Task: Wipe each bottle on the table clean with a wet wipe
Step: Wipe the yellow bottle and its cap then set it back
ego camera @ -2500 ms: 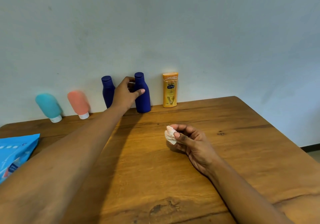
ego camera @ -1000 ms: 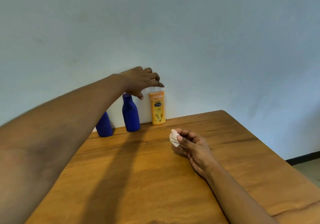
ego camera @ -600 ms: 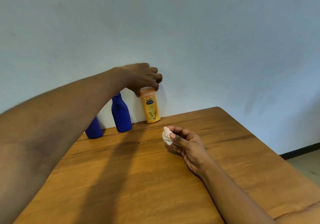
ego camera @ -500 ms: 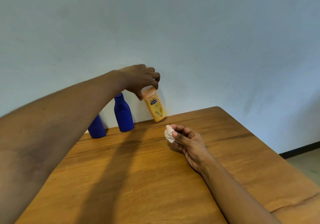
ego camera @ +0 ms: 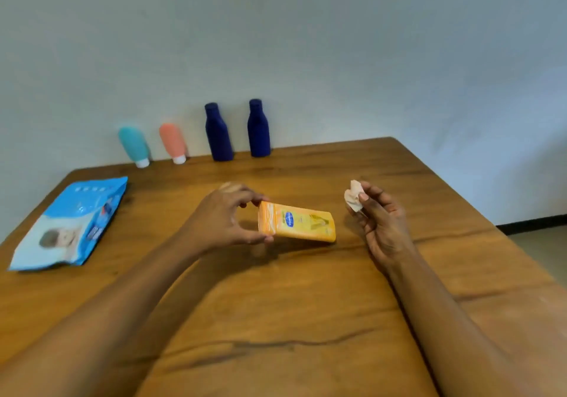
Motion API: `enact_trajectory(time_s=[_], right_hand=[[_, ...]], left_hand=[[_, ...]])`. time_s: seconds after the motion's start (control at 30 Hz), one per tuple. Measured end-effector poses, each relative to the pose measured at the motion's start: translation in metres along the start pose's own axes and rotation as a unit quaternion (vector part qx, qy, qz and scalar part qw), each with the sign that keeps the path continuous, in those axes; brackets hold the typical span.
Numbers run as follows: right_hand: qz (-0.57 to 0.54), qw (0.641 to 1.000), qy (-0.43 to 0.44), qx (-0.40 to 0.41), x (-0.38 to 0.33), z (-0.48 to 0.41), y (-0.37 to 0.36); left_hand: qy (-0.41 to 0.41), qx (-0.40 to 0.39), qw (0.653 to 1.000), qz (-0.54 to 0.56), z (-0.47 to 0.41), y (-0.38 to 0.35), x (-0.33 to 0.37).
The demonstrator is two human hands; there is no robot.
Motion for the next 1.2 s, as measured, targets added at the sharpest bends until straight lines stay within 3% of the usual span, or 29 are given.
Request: enact_trajectory(time_s=[0.13,0.2,0.33,0.47,0.7,0.93,1.1,1.2], right_hand=[[0.074,0.993,-0.033,-0.087,0.002,0.064,-0.048],[0.160,0.977,-0.001,-0.142,0.000,0.096,-0.074],[0.467,0.838,0.160,-0.234,0.006,0.138,-0.116],[0.582,0.736,0.218,-0.270,0.018,0.153,-0.149],[0.656,0.641,0.250,-0.310,0.042,0.172,-0.179],[0.648,0.651,0.251,-0.306,0.043,0.204,-0.157],[0.659,0.635,0.231,-0.332,0.040,0.216,-0.144],[0.631,0.672,0.222,-0.319,0.026,0.206,-0.145]], left_hand=[[0.054,0.021,0.995,0.076,0.071,-0.010,-0.006],[0.069,0.050,0.991,0.101,0.096,-0.011,-0.009],[0.047,0.118,0.982,0.138,0.129,-0.007,-0.010],[0.038,0.157,0.975,0.153,0.144,-0.003,-0.015],[0.028,0.178,0.968,0.172,0.148,-0.004,-0.016],[0.016,0.139,0.977,0.161,0.147,-0.016,-0.017],[0.012,0.122,0.982,0.146,0.146,-0.020,-0.015],[0.005,0.139,0.980,0.141,0.148,-0.015,-0.013]])
Point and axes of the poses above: each hand's wrist, its own z-axis away from the middle knuckle, its own y-axis out of the back of the hand, x = y × z, the point moved 9 cm from there along -z, towards the middle knuckle, and after that the axes turned 4 degrees about y, right-handed, at the moved point
